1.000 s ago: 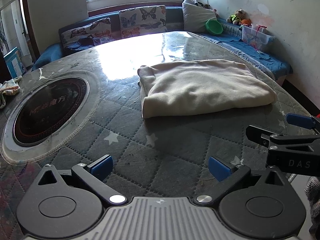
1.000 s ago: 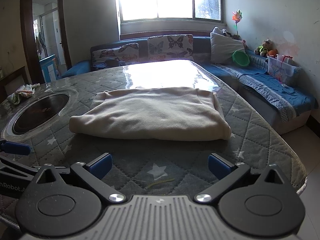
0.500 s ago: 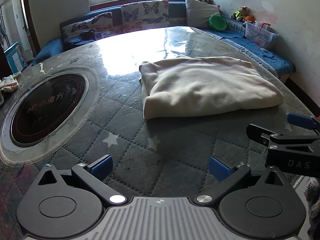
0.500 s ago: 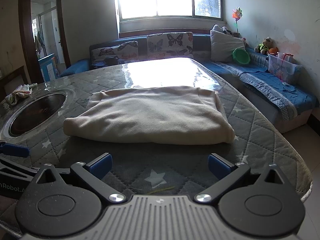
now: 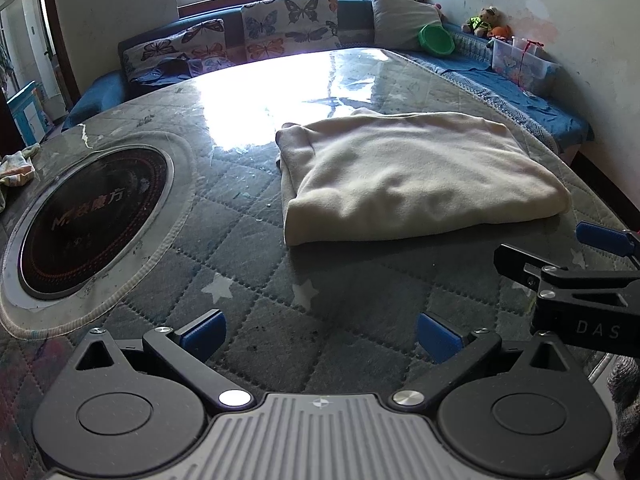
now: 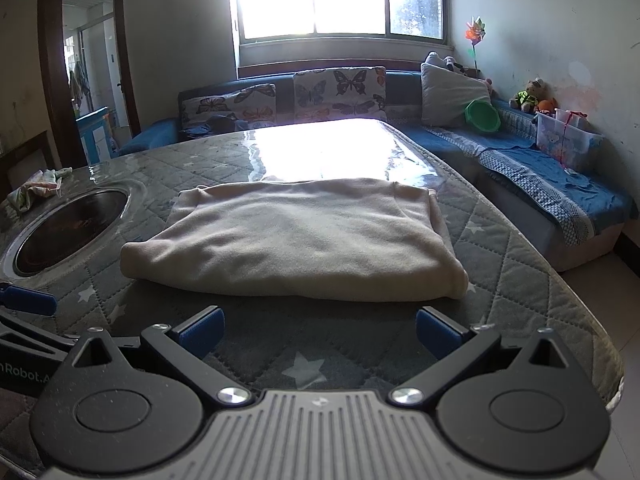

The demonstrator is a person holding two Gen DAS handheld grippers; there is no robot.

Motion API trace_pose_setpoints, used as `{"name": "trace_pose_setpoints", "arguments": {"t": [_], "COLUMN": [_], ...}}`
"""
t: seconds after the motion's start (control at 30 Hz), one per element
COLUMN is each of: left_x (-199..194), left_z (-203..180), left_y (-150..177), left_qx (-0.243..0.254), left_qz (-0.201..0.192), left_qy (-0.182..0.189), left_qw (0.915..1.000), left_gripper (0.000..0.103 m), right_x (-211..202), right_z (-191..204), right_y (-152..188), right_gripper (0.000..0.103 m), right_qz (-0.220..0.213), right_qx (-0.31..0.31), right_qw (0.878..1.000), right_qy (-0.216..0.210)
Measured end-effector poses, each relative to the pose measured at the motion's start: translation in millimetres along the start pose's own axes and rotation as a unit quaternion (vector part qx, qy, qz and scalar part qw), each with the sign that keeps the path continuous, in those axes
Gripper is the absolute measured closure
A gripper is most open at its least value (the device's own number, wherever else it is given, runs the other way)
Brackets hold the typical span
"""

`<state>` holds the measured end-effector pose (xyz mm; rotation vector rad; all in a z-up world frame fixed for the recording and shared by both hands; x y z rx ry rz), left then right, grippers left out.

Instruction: Fold clothes

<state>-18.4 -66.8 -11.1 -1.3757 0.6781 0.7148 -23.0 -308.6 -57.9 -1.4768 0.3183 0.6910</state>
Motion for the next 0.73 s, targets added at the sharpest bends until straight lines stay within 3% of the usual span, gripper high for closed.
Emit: {"name": "trace_pose_setpoints", "arguments": {"t": [0.73], "left_x": [10.5], "left_z": [-3.7], "left_y": [-5.8], "left_qx": [0.008], "left_qz": [0.007], "left_qy": [-0.010], "left_qw": [0.9999], "left_gripper": [0.000], "right_x": [10.5], "right_z": [-7.5], "right_y": [-0.7], "right_gripper": [0.000], "right_qz": [0.007], "right_qx": [0.006], "right_qw": [1.000], "right_qy": [-0.005]}}
Point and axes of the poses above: each gripper's, at about its wrist camera, not at the fingertips, and x roughly the way its jaws point, z to its left, y to its underside, the point moved 1 cm from there along x, roughly the way its jaws point, and after that the axes turned 4 degrees about -y, right-handed, at the moved point
